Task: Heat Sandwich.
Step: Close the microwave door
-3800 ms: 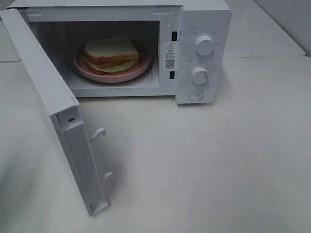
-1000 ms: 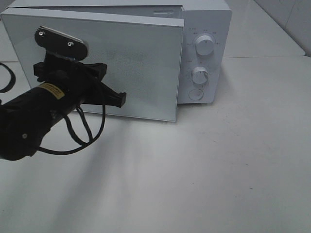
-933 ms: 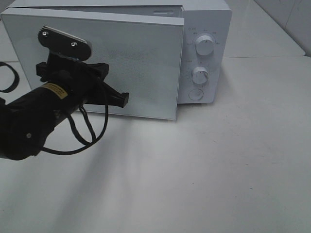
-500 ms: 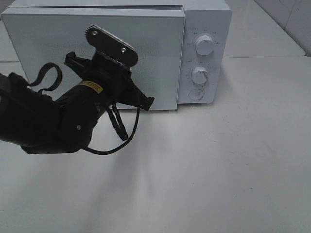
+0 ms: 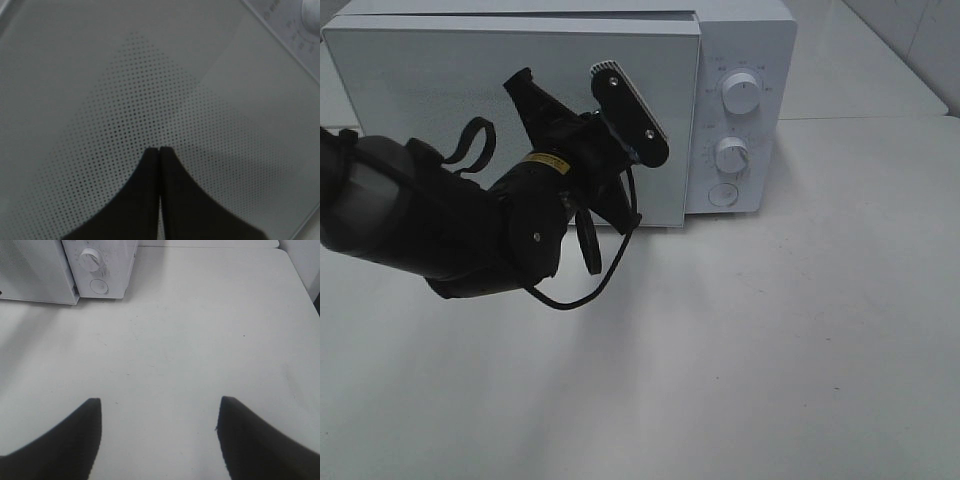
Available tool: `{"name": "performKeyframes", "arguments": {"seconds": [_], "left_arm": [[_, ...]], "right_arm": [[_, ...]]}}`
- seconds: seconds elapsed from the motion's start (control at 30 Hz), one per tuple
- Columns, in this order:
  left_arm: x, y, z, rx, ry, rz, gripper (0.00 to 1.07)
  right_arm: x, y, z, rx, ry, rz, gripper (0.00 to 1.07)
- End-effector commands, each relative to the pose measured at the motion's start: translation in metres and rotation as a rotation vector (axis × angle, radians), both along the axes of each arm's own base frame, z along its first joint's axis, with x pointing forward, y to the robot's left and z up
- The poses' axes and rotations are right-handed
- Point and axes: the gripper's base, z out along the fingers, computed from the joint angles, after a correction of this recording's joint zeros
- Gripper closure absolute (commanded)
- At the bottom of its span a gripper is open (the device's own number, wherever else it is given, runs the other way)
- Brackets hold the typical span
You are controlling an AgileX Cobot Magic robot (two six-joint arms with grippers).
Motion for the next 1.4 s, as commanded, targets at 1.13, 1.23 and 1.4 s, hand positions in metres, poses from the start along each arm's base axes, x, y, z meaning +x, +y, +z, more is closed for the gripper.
{"name": "performKeyframes", "arguments": {"seconds": [1.13, 1.23, 1.4], "left_arm": [[0.057, 0.01, 0.006, -0.059, -0.069, 0.171, 1.07], [0.057, 0.01, 0.006, -0.063, -0.068, 0.173, 1.07], [0.057, 0.01, 0.006, -0.066, -0.066, 0.177, 1.07]], "right_arm": [[-0.003, 0.0, 0.0, 0.003, -0.028, -0.005, 0.43], [-0.003, 0.0, 0.0, 0.003, -0.028, -0.005, 0.43], [-0.003, 0.0, 0.0, 0.003, -0.028, -0.005, 0.43]]}}
